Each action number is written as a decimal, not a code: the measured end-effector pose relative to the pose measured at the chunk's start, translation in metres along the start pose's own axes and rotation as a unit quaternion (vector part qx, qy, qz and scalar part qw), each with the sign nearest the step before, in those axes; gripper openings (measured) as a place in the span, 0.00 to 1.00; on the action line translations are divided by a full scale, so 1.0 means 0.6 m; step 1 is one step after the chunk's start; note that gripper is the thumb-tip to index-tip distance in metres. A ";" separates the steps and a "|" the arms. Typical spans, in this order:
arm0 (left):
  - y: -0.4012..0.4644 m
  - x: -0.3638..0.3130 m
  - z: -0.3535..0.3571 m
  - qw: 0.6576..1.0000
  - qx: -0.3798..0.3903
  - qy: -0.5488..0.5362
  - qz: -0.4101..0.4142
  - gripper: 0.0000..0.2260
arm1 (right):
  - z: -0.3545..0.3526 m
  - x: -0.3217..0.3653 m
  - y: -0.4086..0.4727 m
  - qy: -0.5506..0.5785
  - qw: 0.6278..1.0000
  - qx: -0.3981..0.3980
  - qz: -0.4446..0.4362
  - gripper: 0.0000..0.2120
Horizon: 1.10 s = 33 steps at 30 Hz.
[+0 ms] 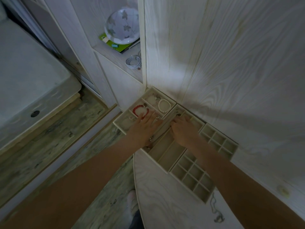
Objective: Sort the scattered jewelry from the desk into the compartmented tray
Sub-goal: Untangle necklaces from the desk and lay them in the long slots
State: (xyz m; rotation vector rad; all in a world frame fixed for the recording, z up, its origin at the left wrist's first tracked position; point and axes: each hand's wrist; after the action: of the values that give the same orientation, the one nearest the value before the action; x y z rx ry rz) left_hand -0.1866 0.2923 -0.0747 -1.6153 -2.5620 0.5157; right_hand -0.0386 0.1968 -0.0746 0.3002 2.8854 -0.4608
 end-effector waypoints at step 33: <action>0.028 -0.003 -0.010 0.984 0.090 0.137 0.065 0.46 | -0.006 -0.041 0.034 -0.003 1.000 0.003 0.018 0.15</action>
State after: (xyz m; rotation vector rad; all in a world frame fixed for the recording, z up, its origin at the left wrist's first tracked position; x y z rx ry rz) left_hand -0.1700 0.2987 -0.0741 -1.6655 -2.1610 0.4788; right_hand -0.0108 0.2129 -0.0714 0.3507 2.8690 -0.4640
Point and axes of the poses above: each hand's wrist, its own y-axis towards the middle knuckle, its own z-axis out of the palm, x = y × z, and after that the axes turned 13 degrees about -y, right-handed
